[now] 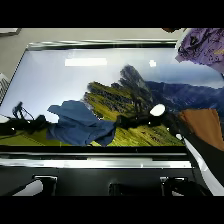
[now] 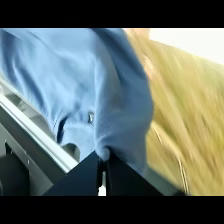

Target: Fold the clothes and pants, and hang the long-sleeved shirts on hangers.

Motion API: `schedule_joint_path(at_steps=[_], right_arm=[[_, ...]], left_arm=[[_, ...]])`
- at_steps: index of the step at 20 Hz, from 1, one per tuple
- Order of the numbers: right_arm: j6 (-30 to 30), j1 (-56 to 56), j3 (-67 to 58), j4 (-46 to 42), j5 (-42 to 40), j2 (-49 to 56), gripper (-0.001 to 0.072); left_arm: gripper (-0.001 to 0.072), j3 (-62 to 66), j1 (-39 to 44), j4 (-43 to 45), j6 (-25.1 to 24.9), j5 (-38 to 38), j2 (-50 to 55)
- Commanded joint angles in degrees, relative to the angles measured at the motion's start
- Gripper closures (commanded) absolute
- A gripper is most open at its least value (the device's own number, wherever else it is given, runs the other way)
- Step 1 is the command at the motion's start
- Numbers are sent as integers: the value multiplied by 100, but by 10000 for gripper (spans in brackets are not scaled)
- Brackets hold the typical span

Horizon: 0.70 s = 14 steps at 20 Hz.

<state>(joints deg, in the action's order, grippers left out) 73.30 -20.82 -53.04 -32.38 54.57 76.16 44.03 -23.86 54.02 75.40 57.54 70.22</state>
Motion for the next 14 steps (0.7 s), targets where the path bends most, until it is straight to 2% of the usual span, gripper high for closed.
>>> schedule_joint_path(at_steps=[1, 6, 9, 11, 14], right_arm=[[160, -4, -1388, -896, -63, -195, 682], [601, -4, -4896, -2870, 511, -205, 682], [605, -4, -6749, -3462, 977, -404, 682], [605, -4, -7007, -3484, 822, -940, 681], [750, -4, -6983, -3637, 798, -1766, 681]], left_arm=[[696, 1200, 286, -199, 35, 212, -520], [696, 4579, 424, -59, 643, 238, -1394], [696, 6389, 424, 411, 1080, 369, -1781], [695, 7090, 422, 719, 1388, 433, -2114], [695, 7252, 422, 1202, 1888, 514, -2761]])
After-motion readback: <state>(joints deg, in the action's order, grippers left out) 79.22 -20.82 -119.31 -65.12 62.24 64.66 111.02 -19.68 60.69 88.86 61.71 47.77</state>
